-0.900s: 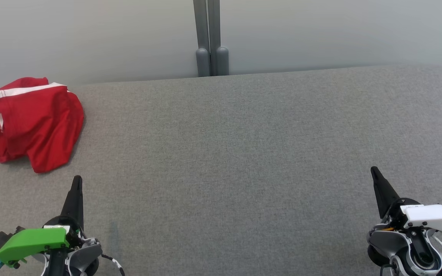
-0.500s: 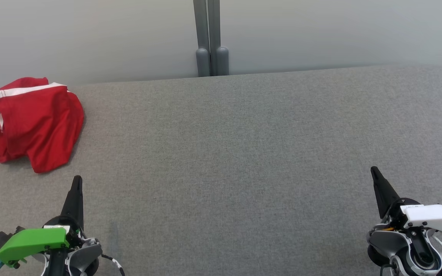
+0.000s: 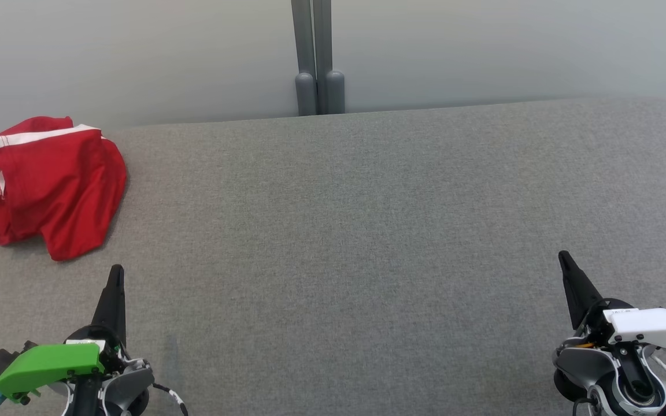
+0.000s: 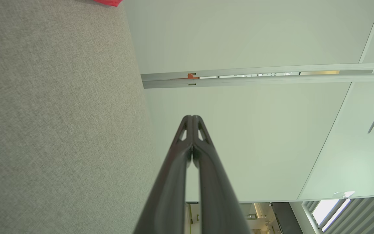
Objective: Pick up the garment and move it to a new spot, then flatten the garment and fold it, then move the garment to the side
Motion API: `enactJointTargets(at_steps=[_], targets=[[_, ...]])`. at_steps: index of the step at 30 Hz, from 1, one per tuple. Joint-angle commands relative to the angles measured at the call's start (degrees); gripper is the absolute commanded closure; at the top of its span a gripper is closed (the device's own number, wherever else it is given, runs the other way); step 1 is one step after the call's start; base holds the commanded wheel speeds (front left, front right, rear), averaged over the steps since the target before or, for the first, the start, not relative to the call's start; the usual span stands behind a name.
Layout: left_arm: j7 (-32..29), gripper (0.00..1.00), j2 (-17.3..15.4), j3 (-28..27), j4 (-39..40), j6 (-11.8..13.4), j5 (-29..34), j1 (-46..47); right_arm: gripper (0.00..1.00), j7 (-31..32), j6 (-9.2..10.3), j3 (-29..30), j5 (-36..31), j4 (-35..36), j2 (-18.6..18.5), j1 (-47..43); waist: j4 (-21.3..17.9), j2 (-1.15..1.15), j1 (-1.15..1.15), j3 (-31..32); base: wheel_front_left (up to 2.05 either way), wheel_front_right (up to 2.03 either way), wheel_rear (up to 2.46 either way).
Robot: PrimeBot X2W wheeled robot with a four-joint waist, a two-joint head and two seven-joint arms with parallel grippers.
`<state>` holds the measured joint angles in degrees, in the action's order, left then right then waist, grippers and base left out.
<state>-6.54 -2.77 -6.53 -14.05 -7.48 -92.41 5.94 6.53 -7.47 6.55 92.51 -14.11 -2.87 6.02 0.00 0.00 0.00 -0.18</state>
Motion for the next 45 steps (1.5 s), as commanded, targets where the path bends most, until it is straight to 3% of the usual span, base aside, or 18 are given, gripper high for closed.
enactJointTargets(at_steps=[1, 20, 21, 34, 45], targets=[[-0.09, 1.0, -0.25, -0.09, 0.09, -0.2, 0.09, 0.76, 1.0, 0.1, -0.06, -0.02, -0.33, 0.29, -0.03, 0.45, 0.0, 0.0, 0.0, 0.0, 0.0, 0.0, 0.0], [-0.09, 1.0, -0.26, -0.09, 0.09, -0.2, 0.09, 0.76, 1.0, 0.1, -0.06, -0.02, -0.33, 0.29, -0.03, 0.46, 0.0, 0.0, 0.0, 0.0, 0.0, 0.0, 0.0], [0.03, 0.0, 0.0, 0.01, -0.01, 0.0, 0.02, -0.01, 0.0, -0.02, 0.0, -0.03, -0.01, -0.02, 0.0, 0.0, 0.0, 0.0, 0.0, 0.0, 0.0, 0.0, 0.0], [2.72, 0.0, 0.33, 1.96, -0.2, 0.38, 2.0, -2.44, 0.0, -2.72, 0.01, -2.66, -0.9, -1.57, 0.44, -1.57, -0.01, 0.0, 0.0, -0.01, 0.0, 0.0, 0.0], [5.85, 0.0, 0.23, 3.78, 3.65, 1.94, 10.68, -2.8, 0.0, -5.86, 0.0, -3.77, -7.46, -0.09, 0.33, -1.3, -0.01, 0.0, 0.0, -0.07, 0.0, 0.0, 0.0]])
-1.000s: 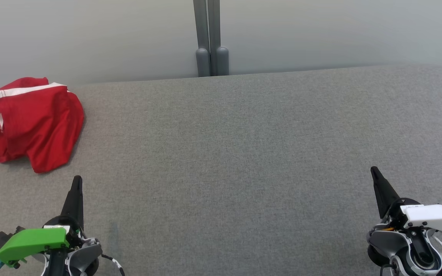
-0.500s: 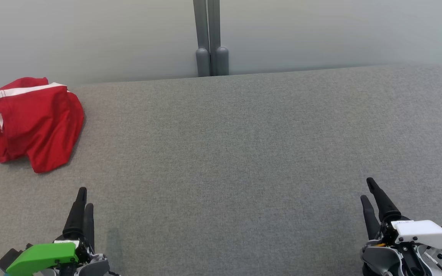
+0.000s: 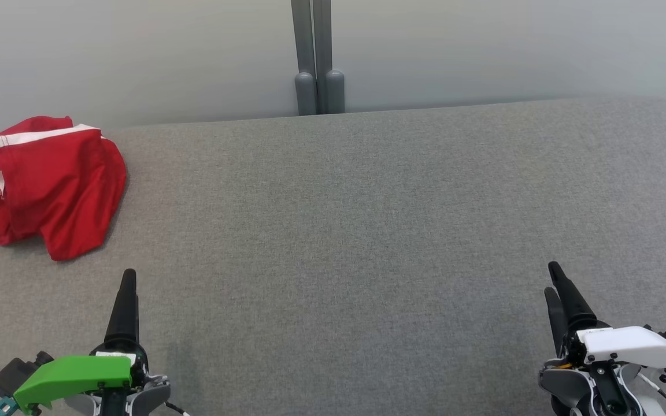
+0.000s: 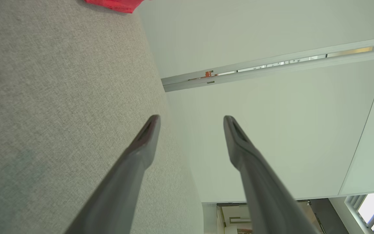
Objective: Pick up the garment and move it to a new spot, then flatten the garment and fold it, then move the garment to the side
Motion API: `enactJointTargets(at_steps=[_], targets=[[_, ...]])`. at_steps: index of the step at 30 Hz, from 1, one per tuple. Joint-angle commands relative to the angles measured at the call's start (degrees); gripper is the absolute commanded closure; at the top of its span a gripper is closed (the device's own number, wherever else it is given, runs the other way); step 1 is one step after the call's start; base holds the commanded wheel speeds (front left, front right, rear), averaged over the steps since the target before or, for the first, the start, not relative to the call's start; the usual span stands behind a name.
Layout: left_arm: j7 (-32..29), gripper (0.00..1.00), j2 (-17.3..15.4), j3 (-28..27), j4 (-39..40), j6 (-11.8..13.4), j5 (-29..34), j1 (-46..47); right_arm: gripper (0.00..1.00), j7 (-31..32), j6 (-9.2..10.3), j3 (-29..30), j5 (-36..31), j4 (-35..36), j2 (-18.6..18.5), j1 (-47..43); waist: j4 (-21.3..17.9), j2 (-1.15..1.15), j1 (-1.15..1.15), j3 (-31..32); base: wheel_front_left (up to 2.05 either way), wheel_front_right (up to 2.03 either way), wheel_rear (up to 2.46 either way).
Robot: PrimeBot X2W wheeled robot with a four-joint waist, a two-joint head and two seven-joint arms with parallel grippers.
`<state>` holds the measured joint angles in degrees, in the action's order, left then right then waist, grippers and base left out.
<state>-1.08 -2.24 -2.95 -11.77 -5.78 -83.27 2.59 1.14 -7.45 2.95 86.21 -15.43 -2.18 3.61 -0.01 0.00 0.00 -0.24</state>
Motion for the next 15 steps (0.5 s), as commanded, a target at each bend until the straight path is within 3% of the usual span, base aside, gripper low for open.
enactJointTargets(at_steps=[1, 15], targets=[[0.6, 0.0, -0.31, 0.35, 1.7, 0.4, 2.47, 0.53, 0.0, -0.67, -0.01, -0.22, -2.05, 1.49, -0.36, 1.11, 0.0, 0.0, 0.0, -0.01, 0.0, 0.0, 0.0], [3.69, 0.0, -0.42, 2.6, 5.38, 2.19, 18.04, 0.1, 0.0, -3.77, -0.02, -1.66, -17.39, 5.92, -0.45, 0.71, 0.07, 0.0, 0.0, -0.13, 0.0, 0.0, 0.0]])
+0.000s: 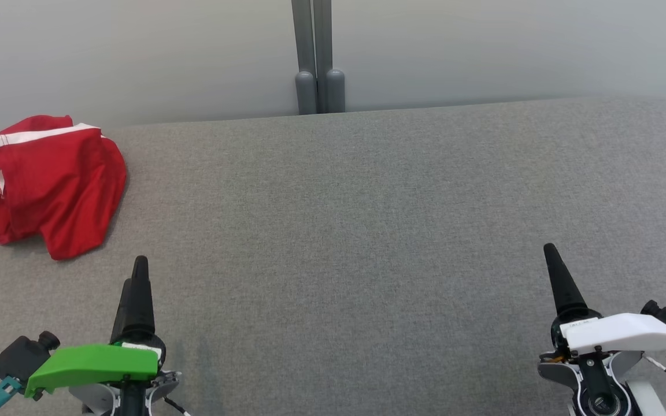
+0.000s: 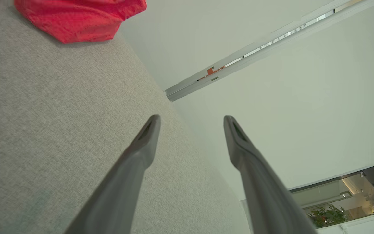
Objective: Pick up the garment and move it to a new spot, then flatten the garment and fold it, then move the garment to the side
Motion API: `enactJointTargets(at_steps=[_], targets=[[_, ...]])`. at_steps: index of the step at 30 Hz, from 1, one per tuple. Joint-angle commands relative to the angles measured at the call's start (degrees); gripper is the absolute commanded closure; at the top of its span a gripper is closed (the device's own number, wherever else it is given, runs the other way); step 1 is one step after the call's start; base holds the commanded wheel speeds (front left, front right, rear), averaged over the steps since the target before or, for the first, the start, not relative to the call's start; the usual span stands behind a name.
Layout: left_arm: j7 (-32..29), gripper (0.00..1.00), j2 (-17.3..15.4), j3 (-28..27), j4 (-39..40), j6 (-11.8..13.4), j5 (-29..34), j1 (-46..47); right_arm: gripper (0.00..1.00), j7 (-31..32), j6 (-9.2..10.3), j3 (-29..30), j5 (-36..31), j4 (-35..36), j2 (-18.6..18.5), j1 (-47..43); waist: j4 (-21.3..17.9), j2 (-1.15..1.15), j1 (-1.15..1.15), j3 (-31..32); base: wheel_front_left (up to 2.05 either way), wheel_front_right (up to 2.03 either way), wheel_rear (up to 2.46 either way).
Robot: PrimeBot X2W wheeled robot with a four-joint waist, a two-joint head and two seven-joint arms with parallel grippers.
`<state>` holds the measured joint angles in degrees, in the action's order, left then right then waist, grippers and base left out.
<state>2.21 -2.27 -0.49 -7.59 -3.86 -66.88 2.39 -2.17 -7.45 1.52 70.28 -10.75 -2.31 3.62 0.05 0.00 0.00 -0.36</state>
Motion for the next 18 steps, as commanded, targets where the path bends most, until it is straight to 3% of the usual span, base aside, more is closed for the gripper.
enactJointTargets(at_steps=[1, 18], targets=[[0.63, 0.0, -0.39, 0.33, 1.35, 0.3, 3.1, 0.26, 0.0, -0.68, -0.02, -0.46, -2.95, 1.58, -0.33, 0.65, 0.01, 0.0, 0.0, -0.01, 0.0, 0.0, 0.0], [3.82, 0.0, -0.49, 2.44, 2.84, 1.31, 20.3, -1.28, 0.0, -3.84, -0.03, -3.46, -21.47, 4.15, -0.44, -0.33, 0.08, 0.0, 0.0, -0.07, 0.0, 0.0, 0.0]])
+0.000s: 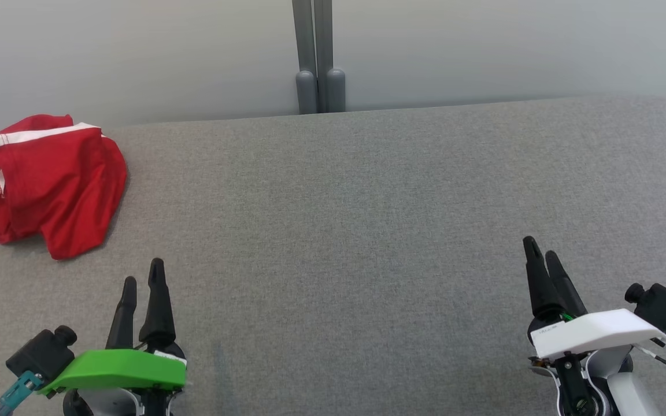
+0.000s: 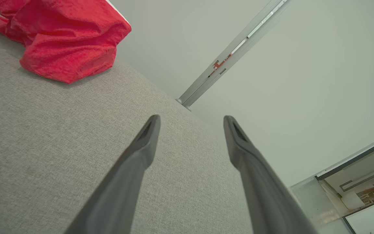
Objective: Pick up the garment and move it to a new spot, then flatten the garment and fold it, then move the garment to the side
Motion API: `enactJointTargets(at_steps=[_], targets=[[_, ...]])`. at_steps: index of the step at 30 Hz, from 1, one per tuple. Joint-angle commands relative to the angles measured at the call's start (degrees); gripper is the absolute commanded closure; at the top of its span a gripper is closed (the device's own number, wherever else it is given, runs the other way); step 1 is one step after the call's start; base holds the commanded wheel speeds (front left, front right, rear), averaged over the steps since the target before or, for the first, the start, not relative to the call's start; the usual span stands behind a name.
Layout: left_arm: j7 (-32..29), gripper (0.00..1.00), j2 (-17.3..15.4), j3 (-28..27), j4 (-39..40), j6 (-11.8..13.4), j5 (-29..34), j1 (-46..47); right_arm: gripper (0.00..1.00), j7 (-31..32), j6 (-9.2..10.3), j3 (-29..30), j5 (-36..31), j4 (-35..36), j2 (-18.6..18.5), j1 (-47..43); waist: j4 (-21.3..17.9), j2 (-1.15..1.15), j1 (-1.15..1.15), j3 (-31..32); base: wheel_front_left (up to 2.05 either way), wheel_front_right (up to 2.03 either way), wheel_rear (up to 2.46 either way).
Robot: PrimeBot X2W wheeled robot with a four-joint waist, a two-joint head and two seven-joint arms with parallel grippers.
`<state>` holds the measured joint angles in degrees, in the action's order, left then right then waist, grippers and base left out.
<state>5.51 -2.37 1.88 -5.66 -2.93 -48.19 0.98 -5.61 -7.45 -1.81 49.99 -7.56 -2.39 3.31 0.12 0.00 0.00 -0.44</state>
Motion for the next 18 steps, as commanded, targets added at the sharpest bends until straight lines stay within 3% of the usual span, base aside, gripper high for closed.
enactJointTargets(at_steps=[1, 18], targets=[[0.67, 0.0, -0.4, 0.16, 0.93, 0.36, 2.77, 0.01, 0.0, -0.61, -0.03, -0.2, -2.02, 1.03, -0.36, -0.04, 0.02, 0.0, 0.0, 0.02, 0.0, 0.0, 0.0], [3.39, 0.0, -0.5, 0.87, 0.23, 0.72, 16.47, -2.35, 0.0, -3.32, -0.03, -1.28, -16.82, -0.03, -0.43, -1.08, 0.19, 0.0, 0.0, 0.42, 0.0, 0.0, 0.0]])
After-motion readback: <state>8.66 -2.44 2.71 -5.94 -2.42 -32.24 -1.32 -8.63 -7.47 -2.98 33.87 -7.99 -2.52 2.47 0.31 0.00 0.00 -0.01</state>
